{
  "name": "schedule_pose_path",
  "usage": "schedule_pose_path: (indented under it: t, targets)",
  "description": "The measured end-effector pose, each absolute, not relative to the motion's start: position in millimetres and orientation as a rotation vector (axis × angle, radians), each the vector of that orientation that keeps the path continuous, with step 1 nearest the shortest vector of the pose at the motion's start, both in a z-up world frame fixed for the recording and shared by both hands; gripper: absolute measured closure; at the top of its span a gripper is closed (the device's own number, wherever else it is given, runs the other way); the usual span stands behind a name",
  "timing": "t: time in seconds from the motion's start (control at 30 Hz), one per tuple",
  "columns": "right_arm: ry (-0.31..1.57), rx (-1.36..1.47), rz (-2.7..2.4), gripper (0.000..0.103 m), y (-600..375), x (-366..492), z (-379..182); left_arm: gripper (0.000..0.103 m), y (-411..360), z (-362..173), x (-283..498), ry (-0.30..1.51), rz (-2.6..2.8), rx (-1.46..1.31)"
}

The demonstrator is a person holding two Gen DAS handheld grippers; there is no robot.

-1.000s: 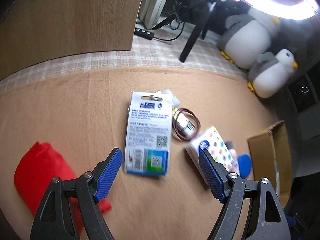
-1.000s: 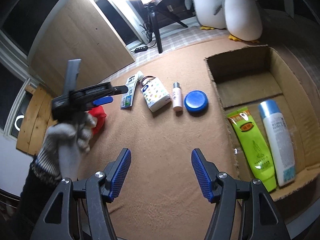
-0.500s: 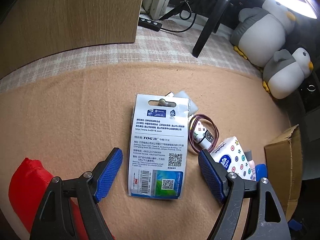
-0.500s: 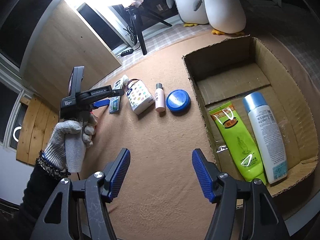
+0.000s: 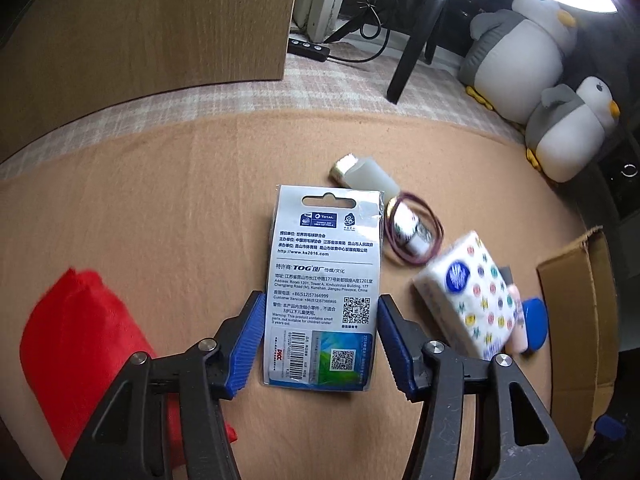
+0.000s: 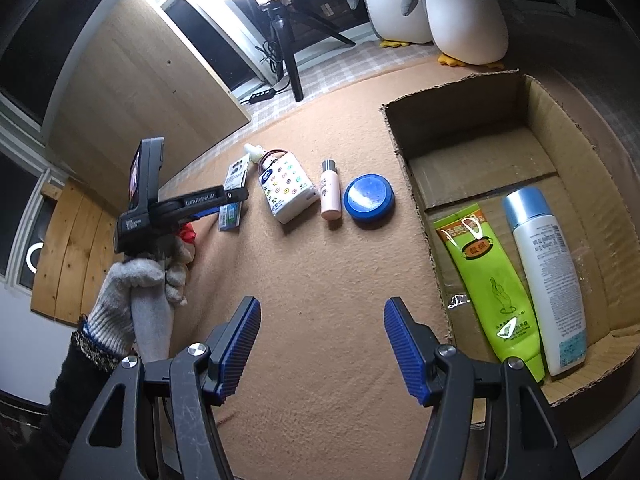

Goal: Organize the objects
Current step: 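Lift the card package and carry it toward the cardboard box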

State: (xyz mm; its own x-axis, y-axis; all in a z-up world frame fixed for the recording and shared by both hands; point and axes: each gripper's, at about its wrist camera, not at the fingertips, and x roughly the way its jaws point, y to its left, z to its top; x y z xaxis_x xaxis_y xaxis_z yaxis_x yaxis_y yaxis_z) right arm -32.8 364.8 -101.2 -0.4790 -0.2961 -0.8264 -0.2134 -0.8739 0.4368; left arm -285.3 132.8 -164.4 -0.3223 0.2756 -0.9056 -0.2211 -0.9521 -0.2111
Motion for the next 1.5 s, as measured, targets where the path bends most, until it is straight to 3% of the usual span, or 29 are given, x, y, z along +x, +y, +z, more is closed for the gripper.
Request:
schedule_pose_path:
  t: [0.8,1.5]
  targets:
    - [-0.648,1.539,-2.621,0.043,362,-8,-90,0.044,136,-131,-142,-0.089,2.362,-1.488]
    - [-0.591,1.569,-2.763,0.042,400,38,-82,0.044,276,-62,-101,0.057,2.176,-1.234]
